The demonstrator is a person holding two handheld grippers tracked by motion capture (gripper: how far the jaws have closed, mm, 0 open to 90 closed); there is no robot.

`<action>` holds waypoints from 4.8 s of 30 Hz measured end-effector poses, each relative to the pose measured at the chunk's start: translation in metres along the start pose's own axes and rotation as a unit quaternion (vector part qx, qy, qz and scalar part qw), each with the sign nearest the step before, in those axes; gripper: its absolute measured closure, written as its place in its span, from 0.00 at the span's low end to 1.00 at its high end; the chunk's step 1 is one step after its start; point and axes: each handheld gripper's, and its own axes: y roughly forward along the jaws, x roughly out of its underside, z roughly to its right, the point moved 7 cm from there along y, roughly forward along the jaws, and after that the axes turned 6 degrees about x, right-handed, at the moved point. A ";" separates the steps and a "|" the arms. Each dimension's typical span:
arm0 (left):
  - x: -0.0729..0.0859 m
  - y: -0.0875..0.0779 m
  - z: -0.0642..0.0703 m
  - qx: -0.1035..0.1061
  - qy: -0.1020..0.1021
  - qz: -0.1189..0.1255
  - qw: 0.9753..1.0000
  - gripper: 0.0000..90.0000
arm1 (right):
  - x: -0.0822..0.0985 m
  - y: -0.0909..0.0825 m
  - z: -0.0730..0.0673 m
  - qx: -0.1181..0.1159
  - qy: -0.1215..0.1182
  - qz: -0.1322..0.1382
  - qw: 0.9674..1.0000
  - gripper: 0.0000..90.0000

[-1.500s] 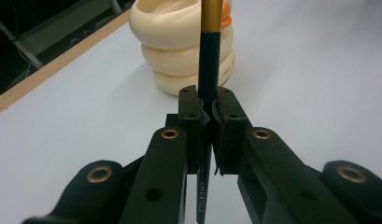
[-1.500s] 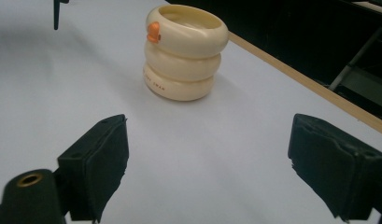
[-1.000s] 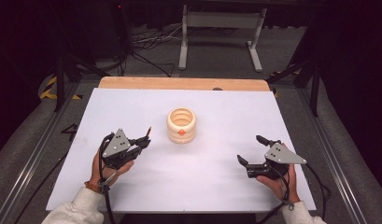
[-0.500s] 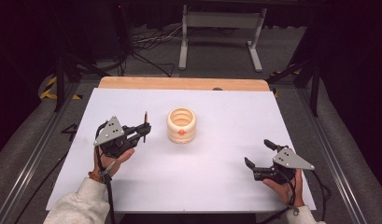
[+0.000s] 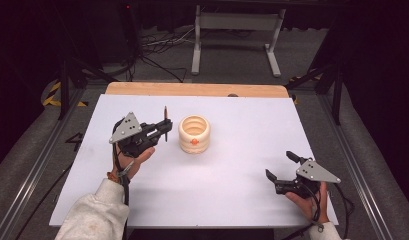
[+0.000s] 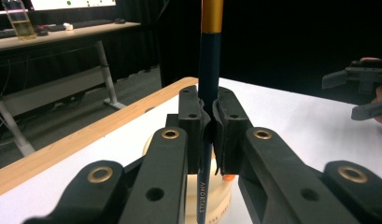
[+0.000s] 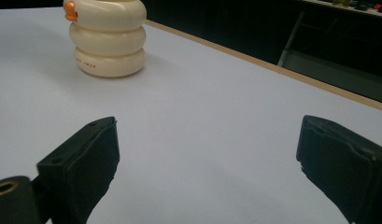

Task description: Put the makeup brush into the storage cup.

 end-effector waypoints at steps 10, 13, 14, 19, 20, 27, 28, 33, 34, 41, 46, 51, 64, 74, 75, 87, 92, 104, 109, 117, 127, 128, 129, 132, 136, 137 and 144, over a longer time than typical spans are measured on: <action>-0.009 0.016 -0.009 0.014 -0.010 0.015 1.000 0.93 | 0.000 0.001 -0.002 -0.008 -0.002 0.003 1.000 0.08; -0.013 0.021 -0.009 0.019 -0.007 0.022 1.000 0.93 | -0.001 0.000 -0.002 -0.013 0.001 0.006 1.000 0.08; -0.014 0.023 -0.010 0.020 -0.006 0.024 1.000 0.93 | 0.000 0.000 -0.002 -0.014 0.000 0.006 1.000 0.08; -0.019 0.031 -0.013 0.026 -0.004 0.030 0.999 0.93 | 0.000 0.000 -0.002 -0.016 0.003 0.007 1.000 0.08; -0.020 0.033 -0.013 0.028 -0.005 0.030 0.999 0.93 | -0.001 0.000 -0.002 -0.015 0.002 0.007 1.000 0.08; -0.026 0.044 -0.017 0.035 -0.008 0.044 0.998 0.93 | -0.001 -0.001 0.000 -0.014 0.005 0.011 1.000 0.08; -0.026 0.047 -0.018 0.037 -0.011 0.044 0.998 0.93 | -0.001 -0.001 0.000 -0.013 0.005 0.011 1.000 0.08; -0.023 0.060 -0.020 0.043 -0.013 0.036 0.998 0.93 | -0.002 -0.003 0.003 -0.012 0.007 0.017 1.000 0.08; -0.021 0.063 -0.021 0.044 -0.013 0.035 0.998 0.93 | -0.002 -0.003 0.003 -0.011 0.009 0.017 1.000 0.08; -0.012 0.076 -0.027 0.043 -0.018 0.033 0.998 0.93 | -0.004 -0.005 0.003 -0.012 0.008 0.022 1.000 0.08; -0.004 0.084 -0.032 0.052 -0.023 0.034 0.998 0.93 | -0.005 -0.005 0.002 -0.013 0.005 0.021 1.000 0.08; 0.002 0.092 -0.034 0.053 -0.020 0.021 0.998 0.92 | -0.005 -0.005 0.002 -0.011 0.006 0.020 1.000 0.08; 0.022 0.107 -0.033 0.059 -0.031 -0.002 0.998 0.93 | -0.004 -0.004 0.001 -0.012 0.006 0.018 1.000 0.08; 0.033 0.105 -0.027 0.059 -0.032 0.000 0.998 0.92 | -0.004 -0.004 0.000 -0.011 0.005 0.017 1.000 0.08; 0.034 0.105 -0.026 0.061 -0.033 -0.002 0.998 0.92 | -0.004 -0.004 0.000 -0.011 0.004 0.016 1.000 0.08; 0.046 0.102 -0.019 0.073 -0.028 -0.015 0.997 0.92 | -0.004 -0.005 0.001 -0.009 0.004 0.015 1.000 0.09; 0.051 0.101 -0.018 0.076 -0.033 -0.021 0.996 0.92 | -0.005 -0.004 0.000 -0.009 0.001 0.016 1.000 0.09; 0.052 0.101 -0.018 0.070 -0.027 -0.023 0.997 0.92 | -0.005 -0.005 0.001 -0.005 0.002 0.017 1.000 0.10; 0.051 0.102 -0.018 0.068 -0.025 -0.023 0.997 0.92 | -0.005 -0.005 0.001 -0.007 0.001 0.016 1.000 0.10; 0.050 0.102 -0.017 0.064 -0.020 -0.026 0.997 0.92 | -0.004 -0.005 0.000 -0.010 -0.002 0.013 1.000 0.10; 0.047 0.098 -0.017 0.067 -0.019 -0.023 0.997 0.90 | -0.004 -0.004 -0.001 -0.014 -0.006 0.010 1.000 0.10; 0.047 0.098 -0.017 0.066 -0.016 -0.023 0.997 0.90 | -0.004 -0.004 -0.001 -0.016 -0.005 0.010 1.000 0.10; 0.047 0.098 -0.017 0.066 -0.016 -0.023 0.997 0.89 | -0.003 -0.004 -0.001 -0.017 -0.005 0.009 1.000 0.10; 0.042 0.094 -0.017 0.056 -0.011 -0.015 0.998 0.83 | -0.003 -0.004 -0.002 -0.016 -0.006 0.009 1.000 0.10; 0.039 0.088 -0.018 0.046 -0.004 -0.018 0.999 0.80 | -0.003 -0.004 -0.002 -0.017 -0.007 0.007 1.000 0.10; 0.038 0.087 -0.018 0.044 -0.006 -0.017 0.999 0.75 | -0.003 -0.003 -0.003 -0.019 -0.008 0.006 1.000 0.10; 0.033 0.073 -0.018 0.030 0.013 -0.020 0.999 0.68 | -0.003 -0.004 -0.003 -0.018 -0.008 0.006 1.000 0.10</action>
